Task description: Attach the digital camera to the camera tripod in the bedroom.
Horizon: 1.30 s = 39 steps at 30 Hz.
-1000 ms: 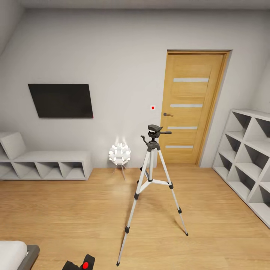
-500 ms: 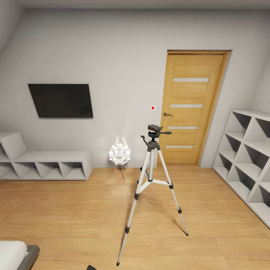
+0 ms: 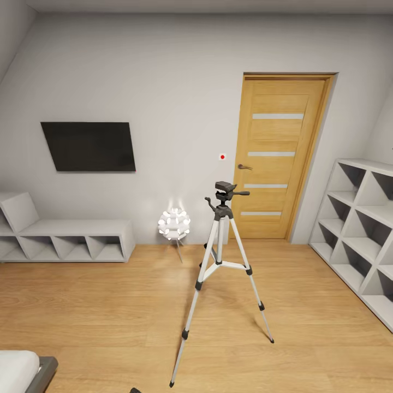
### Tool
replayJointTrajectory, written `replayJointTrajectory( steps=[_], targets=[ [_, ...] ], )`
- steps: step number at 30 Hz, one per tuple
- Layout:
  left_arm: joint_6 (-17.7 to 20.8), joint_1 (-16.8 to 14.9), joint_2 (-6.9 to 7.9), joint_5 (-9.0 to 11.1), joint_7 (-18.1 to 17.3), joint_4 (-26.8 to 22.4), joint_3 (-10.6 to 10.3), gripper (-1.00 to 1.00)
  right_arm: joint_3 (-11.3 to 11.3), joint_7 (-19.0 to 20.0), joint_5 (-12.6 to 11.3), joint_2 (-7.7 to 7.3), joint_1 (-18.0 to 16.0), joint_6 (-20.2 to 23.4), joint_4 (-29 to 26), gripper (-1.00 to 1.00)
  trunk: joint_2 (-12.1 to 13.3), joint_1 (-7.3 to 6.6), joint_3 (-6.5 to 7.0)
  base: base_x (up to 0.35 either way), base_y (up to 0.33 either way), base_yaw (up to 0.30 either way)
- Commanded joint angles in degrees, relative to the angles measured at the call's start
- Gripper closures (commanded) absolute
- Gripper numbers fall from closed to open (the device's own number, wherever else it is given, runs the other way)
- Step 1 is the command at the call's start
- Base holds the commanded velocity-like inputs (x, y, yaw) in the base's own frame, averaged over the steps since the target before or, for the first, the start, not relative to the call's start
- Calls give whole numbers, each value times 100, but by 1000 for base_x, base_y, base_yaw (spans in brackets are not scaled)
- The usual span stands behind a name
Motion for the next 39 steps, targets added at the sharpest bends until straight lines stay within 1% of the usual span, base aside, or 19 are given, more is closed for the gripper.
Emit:
replayJointTrajectory(
  steps=[1,6,12,25,30,39],
  targets=[
    [-58,-1,-1,-62,40,5,31,100,-49,-16,62,-3,-2,-19,-26,-100,-6,2,-4,0,0,0],
    [-157,-2,1,-62,47,6,37,100,-46,-4,72,-18,-2,-42,-327,-100,-6,2,-4,0,0,0],
    [-165,-2,-1,-55,52,6,38,100,-32,-3,67,-3,-2,-61,-392,-100,-6,2,-4,0,-81,0],
    [-166,-1,-1,-44,80,6,38,100,-31,-11,57,14,-2,-58,-393,-100,-6,2,-4,0,-296,0],
    [-166,-2,-1,-44,86,6,38,100,-25,-9,58,31,-2,-51,-375,-100,-6,2,-4,0,-312,163],
    [-166,-2,-1,-41,88,1,38,100,-23,-3,68,-6,-2,-41,-359,-100,-6,2,-4,0,-313,30]
  ],
)
